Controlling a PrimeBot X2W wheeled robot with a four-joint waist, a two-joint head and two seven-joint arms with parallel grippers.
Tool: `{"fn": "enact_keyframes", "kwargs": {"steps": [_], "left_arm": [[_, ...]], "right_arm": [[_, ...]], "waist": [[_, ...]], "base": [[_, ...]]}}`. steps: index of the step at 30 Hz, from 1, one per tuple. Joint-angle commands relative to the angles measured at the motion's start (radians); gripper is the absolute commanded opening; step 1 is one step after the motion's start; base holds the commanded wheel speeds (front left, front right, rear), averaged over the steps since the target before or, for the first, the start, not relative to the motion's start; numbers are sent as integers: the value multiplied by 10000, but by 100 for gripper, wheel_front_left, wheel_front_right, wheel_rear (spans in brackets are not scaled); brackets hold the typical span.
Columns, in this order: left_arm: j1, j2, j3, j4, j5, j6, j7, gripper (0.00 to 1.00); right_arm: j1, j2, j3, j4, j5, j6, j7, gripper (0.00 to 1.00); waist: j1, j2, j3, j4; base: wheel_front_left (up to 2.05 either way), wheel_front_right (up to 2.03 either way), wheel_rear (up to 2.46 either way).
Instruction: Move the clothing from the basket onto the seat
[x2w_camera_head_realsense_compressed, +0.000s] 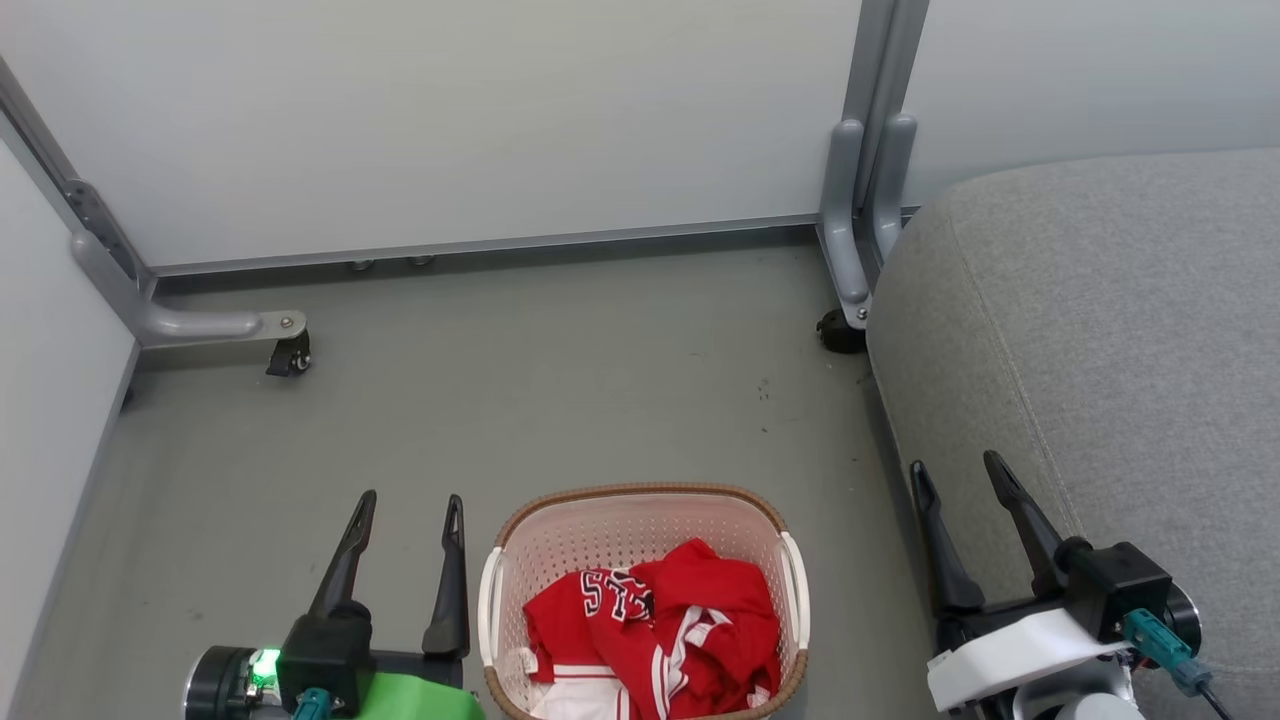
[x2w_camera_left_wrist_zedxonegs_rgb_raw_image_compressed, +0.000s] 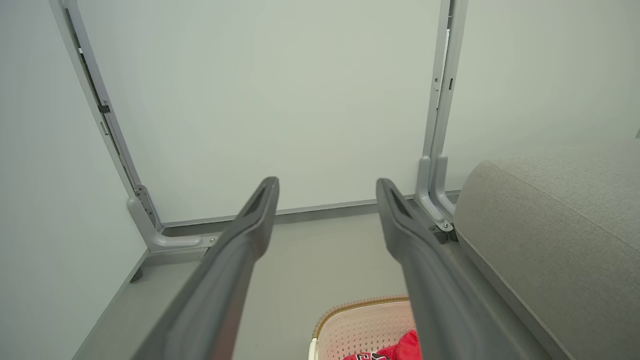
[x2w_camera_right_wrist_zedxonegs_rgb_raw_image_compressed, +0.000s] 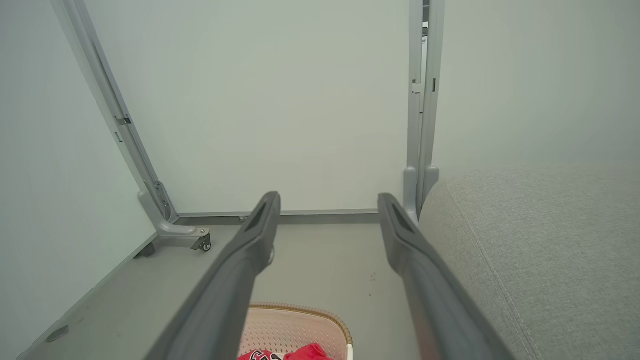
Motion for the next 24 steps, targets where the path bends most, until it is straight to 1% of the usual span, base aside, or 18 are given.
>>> {"fn": "enact_keyframes", "kwargs": {"steps": [1,6,24], "left_arm": [[122,14,-37,-38,239,37,-97,100],[137,11,-92,-17,631,-35,-192,100],[112,-2,-124,147,553,-59,-151,100]], "right_arm": [[127,-47,34,-67,-197,4,-88,100],[145,-49,68,-69,-456,4,-164,100],[138,-49,120,40,-389,2,-158,100]], "waist": [[0,0,-9,1],[0,0,-24,7],[0,0,-68,-9]], "base": [[0,0,0],[0,0,0],[0,0,0]]}}
